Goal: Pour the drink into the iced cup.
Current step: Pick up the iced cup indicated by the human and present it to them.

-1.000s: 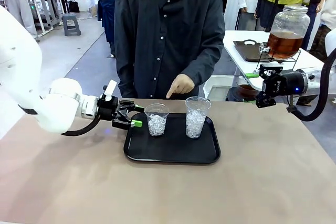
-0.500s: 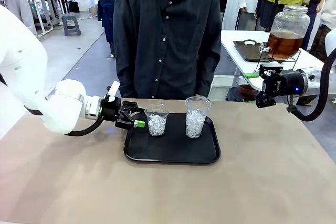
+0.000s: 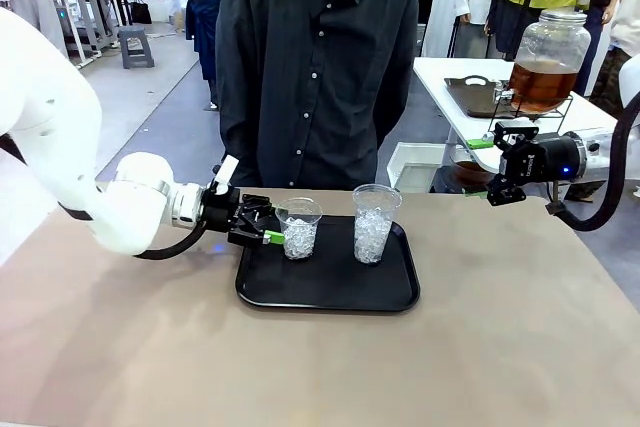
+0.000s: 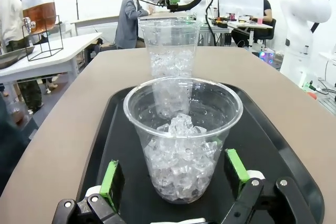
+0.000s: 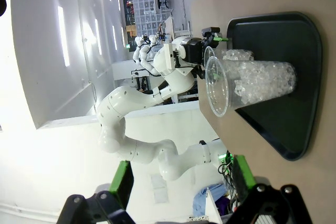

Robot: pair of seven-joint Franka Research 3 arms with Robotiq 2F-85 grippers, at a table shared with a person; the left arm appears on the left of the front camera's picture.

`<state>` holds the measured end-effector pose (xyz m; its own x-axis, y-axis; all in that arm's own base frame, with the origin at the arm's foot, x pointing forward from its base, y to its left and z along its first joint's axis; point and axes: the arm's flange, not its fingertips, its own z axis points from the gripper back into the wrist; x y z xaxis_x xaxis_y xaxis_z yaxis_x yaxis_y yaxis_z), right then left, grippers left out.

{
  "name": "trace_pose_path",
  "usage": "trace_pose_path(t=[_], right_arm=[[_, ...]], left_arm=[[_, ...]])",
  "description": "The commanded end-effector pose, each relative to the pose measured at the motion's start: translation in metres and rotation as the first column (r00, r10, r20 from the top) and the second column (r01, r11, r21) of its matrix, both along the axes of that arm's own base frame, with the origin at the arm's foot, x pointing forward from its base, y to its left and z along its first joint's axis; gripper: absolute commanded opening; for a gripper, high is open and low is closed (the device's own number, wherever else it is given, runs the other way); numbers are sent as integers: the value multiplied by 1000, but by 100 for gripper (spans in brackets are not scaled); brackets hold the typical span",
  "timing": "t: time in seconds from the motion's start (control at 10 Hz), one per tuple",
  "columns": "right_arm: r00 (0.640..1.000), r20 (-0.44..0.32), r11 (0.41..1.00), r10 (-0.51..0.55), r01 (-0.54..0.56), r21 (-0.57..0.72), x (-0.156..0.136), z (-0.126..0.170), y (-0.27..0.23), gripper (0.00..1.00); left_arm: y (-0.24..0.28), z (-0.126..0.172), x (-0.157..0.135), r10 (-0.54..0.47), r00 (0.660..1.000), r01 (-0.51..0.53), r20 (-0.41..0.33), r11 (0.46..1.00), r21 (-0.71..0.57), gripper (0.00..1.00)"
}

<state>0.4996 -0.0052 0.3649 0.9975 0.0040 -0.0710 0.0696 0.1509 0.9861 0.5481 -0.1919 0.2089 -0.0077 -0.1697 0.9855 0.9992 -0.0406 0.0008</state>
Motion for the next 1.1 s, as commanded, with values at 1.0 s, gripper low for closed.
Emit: trace_pose_path(t=[1.0], right_arm=[[1000,3,1000,-2,2,-2,0,1,0,100]], left_arm=[[-40,-6,2,-53,996,55,-64,998,18,100]])
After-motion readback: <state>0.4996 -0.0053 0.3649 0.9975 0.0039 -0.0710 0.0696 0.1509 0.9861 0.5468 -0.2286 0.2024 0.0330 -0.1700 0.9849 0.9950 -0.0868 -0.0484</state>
